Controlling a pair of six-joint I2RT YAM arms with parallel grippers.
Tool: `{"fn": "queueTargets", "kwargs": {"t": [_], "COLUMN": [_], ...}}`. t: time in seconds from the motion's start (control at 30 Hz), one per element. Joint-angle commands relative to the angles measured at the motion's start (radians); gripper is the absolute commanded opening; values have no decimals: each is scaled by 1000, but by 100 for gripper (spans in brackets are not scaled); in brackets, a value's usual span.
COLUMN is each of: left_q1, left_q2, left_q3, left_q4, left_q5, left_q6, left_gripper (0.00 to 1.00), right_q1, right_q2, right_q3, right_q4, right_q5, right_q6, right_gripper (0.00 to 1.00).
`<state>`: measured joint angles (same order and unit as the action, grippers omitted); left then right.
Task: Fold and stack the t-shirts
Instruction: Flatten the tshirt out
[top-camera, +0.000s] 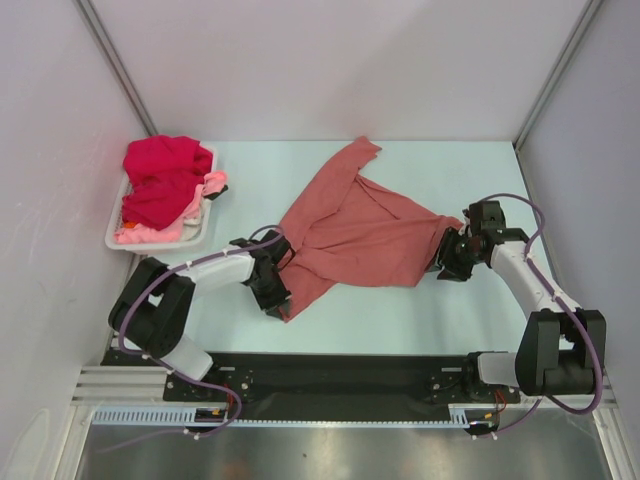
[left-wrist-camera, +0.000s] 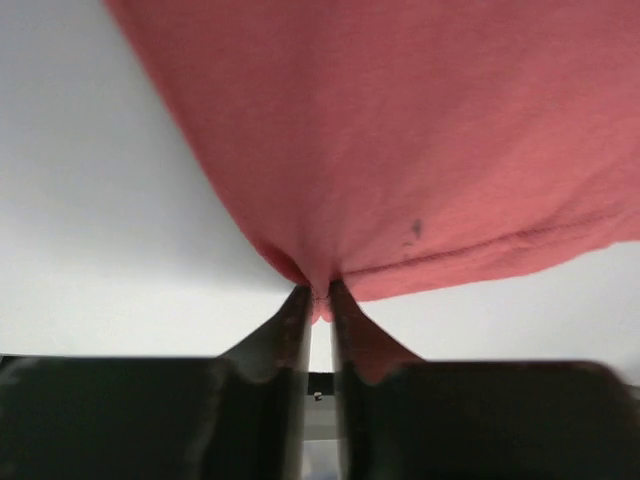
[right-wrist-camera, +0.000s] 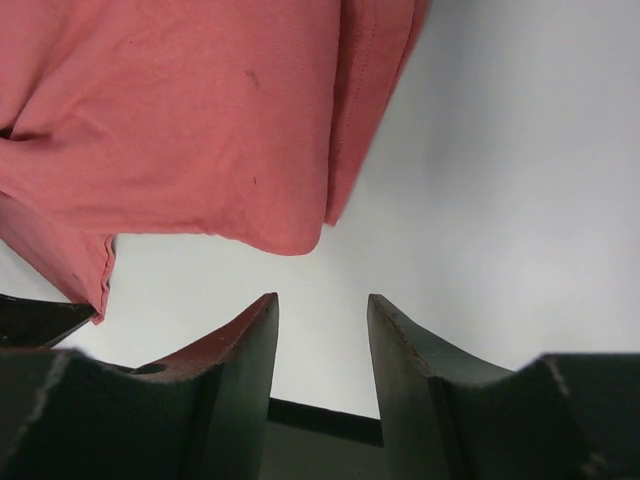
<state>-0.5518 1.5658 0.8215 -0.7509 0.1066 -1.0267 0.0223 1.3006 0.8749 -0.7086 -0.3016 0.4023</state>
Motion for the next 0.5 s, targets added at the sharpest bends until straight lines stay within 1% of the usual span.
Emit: {"fn": "queueTargets", "kwargs": {"t": [0.0, 0.07, 0.13, 0.17, 0.23, 0.27, 0.3, 0.37, 0.4, 0.47], "left_q1": [-11, -11, -11, -11, -13, -11, -14, -16, -16, -14], "left_q2": [25, 11, -9, -18, -44, -52, -59, -102, -121, -150], "left_q3": [-18, -28, -15, -6, 36, 51, 71, 110, 117, 143], "left_q4": [25, 48, 53, 53, 51, 44, 35, 15, 12, 10], "left_q5": [-33, -19, -15, -15, -2, -1, -8, -48, -62, -77], "left_q6": [-15, 5, 42, 59, 138, 169, 212, 240, 263, 283], "left_gripper": [14, 0, 0, 0, 0, 0, 0, 0, 0, 0], "right_q1": [10, 25, 30, 28, 30, 28, 24, 8, -1, -13], "right_q2": [-18, -9, 0, 2, 3, 6, 9, 20, 26, 58], "right_q3": [1, -4, -22, -33, -66, -76, -83, -112, -120, -129], "right_q4": [-11, -8, 4, 14, 53, 66, 78, 126, 141, 176], "right_q5": [13, 24, 24, 18, 10, 4, 4, -5, -11, -16], "right_q6": [-8, 0, 13, 23, 39, 58, 69, 90, 108, 118], "right_gripper": [48, 50, 52, 52, 50, 49, 44, 40, 35, 32]}}
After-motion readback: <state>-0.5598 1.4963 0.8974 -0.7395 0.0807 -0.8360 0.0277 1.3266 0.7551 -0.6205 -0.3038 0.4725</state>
